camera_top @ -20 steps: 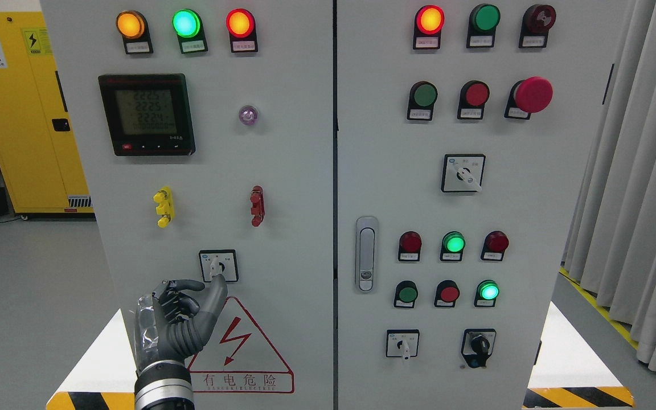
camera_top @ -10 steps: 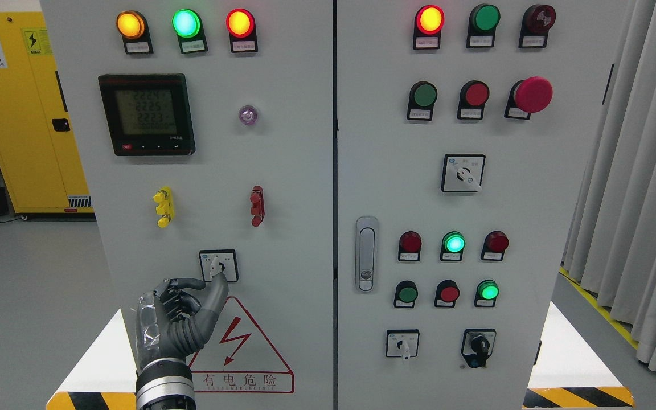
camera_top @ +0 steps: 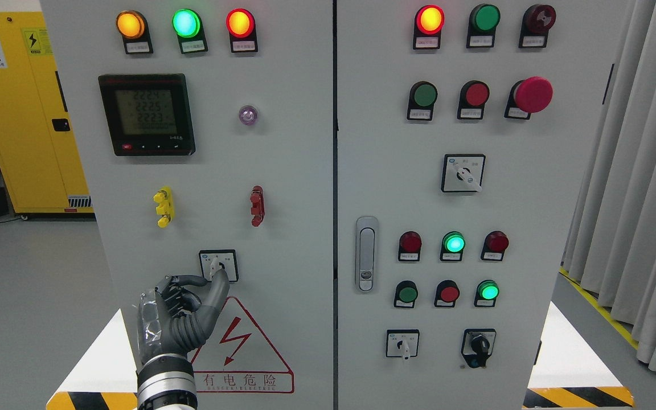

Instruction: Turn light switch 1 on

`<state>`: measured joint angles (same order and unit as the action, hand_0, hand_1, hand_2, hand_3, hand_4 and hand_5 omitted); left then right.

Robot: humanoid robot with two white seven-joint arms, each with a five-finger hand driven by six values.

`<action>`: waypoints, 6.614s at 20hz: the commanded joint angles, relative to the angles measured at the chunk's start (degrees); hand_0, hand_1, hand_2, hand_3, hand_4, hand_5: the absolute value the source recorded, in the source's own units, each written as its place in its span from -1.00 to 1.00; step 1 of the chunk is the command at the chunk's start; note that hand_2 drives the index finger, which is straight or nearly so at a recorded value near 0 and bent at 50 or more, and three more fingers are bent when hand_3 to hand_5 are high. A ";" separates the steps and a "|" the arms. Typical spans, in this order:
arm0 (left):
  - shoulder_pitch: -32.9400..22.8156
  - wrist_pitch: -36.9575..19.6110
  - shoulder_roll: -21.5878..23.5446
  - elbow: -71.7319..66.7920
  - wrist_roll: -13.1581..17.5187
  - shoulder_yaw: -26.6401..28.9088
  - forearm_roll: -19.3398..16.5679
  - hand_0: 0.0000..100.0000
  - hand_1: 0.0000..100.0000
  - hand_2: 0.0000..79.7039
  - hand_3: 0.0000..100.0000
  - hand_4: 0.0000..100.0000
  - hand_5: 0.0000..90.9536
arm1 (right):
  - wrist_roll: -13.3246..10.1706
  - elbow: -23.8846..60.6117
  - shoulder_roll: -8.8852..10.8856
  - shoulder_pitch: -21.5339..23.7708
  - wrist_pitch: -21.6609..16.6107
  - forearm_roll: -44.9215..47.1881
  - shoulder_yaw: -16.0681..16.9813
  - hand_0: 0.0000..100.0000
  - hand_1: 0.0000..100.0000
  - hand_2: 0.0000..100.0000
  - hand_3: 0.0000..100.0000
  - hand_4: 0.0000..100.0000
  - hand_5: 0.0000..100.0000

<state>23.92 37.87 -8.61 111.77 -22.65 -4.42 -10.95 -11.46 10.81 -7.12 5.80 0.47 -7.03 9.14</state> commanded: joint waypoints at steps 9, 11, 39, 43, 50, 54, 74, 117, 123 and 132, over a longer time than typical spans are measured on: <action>1.39 1.85 -0.27 -0.50 -0.02 -0.33 -0.13 -0.70 0.40 0.49 0.91 0.80 0.85 | -0.06 0.00 0.00 0.00 -0.03 0.00 0.00 -1.00 0.00 -0.92 -1.00 -1.00 -1.00; 1.39 2.12 -0.27 -0.50 -0.02 -0.33 -0.21 -0.69 0.40 0.50 0.91 0.80 0.85 | -0.06 0.00 0.00 0.00 -0.03 0.00 0.00 -1.00 0.00 -0.92 -1.00 -1.00 -1.00; 1.56 2.82 -0.27 -0.59 0.07 -0.42 -2.76 -0.28 0.36 0.50 0.92 0.81 0.86 | 0.03 0.00 0.00 0.00 -0.03 0.00 0.00 -1.00 0.00 -0.92 -1.00 -1.00 -1.00; 1.56 2.82 -0.27 -0.68 0.07 -0.42 -3.20 -0.25 0.34 0.51 0.92 0.81 0.86 | 0.03 0.00 0.00 0.00 -0.03 0.00 0.00 -1.00 0.00 -0.92 -1.00 -1.00 -1.00; 1.56 2.82 -0.27 -0.68 0.07 -0.42 -3.20 -0.21 0.31 0.50 0.92 0.81 0.86 | 0.03 0.00 0.00 0.00 -0.03 0.00 0.00 -1.00 0.00 -0.92 -1.00 -1.00 -1.00; 1.56 2.82 -0.27 -0.77 0.07 -0.42 -3.20 -0.23 0.30 0.49 0.92 0.81 0.87 | 0.03 0.00 0.00 0.00 -0.03 0.00 0.00 -1.00 0.00 -0.92 -1.00 -1.00 -1.00; 1.56 2.91 -0.27 -1.12 0.51 -0.94 -3.99 -0.52 0.21 0.50 0.94 0.82 0.87 | 0.03 0.00 0.00 0.00 -0.03 0.00 0.00 -1.00 0.00 -0.92 -1.00 -1.00 -1.00; 1.48 3.44 -0.27 -1.12 0.59 -1.12 -3.73 0.07 0.02 0.50 0.95 0.83 0.88 | 0.03 0.00 0.00 0.00 -0.03 0.00 0.00 -1.00 0.00 -0.92 -1.00 -1.00 -1.00; 1.48 3.52 -0.27 -1.12 0.59 -1.12 -3.64 0.11 -0.01 0.50 0.96 0.83 0.89 | 0.03 0.00 0.00 0.00 -0.03 0.00 0.00 -1.00 0.00 -0.92 -1.00 -1.00 -1.00; 1.48 4.23 -0.27 -1.12 0.59 -1.21 -3.56 0.15 -0.03 0.54 0.98 0.83 0.89 | -0.06 0.00 0.00 0.00 -0.03 0.00 0.00 -1.00 0.00 -0.92 -1.00 -1.00 -1.00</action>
<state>25.41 41.99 -8.90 110.66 -22.06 -5.58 -14.54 -11.40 10.81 -7.12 5.80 0.47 -7.03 9.14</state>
